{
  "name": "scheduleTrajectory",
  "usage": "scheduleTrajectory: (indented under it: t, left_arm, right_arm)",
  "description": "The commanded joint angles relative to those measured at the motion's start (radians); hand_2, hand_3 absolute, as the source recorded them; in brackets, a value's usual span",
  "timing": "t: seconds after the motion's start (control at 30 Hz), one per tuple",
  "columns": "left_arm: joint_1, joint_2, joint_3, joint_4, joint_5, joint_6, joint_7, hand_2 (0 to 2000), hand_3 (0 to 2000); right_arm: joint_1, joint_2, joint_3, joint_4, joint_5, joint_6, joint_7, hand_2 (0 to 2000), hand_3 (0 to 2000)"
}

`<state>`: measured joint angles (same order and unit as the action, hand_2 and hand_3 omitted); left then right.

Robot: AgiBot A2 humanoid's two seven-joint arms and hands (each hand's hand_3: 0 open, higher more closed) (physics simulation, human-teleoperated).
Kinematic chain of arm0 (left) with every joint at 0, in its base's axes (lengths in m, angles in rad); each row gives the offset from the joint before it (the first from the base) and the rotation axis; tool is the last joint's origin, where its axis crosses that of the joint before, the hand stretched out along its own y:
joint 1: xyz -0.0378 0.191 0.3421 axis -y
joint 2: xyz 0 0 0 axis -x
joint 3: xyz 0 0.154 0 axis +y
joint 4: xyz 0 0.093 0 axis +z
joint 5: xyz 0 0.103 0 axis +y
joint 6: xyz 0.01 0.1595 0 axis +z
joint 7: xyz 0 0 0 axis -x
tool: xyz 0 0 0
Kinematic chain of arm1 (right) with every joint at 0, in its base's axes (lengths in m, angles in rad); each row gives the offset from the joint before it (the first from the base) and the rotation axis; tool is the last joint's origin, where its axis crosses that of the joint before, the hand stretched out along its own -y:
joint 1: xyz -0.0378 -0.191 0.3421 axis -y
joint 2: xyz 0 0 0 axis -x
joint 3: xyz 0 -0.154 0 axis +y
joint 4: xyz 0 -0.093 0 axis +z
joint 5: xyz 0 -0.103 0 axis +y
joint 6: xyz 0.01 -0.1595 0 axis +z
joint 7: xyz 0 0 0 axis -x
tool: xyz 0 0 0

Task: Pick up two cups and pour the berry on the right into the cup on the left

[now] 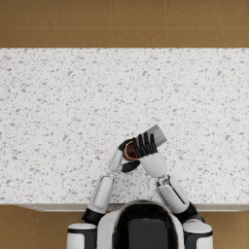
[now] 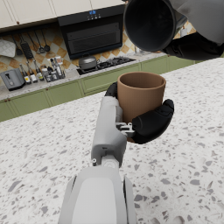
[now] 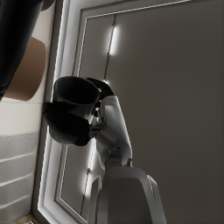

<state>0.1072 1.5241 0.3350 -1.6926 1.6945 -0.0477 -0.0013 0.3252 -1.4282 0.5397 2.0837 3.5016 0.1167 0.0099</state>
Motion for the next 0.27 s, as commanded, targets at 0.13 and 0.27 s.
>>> scheduleTrajectory:
  t: [0.13,0.27]
  left_arm:
    - [0.0,0.0,0.0,0.0,0.0,0.0,0.0,2000,1280]
    - [0.0,0.0,0.0,0.0,0.0,0.0,0.0,2000,1280]
  right_arm:
    - [0.0,0.0,0.0,0.0,0.0,0.0,0.0,2000,1280]
    - [0.0,0.0,0.0,0.0,0.0,0.0,0.0,2000,1280]
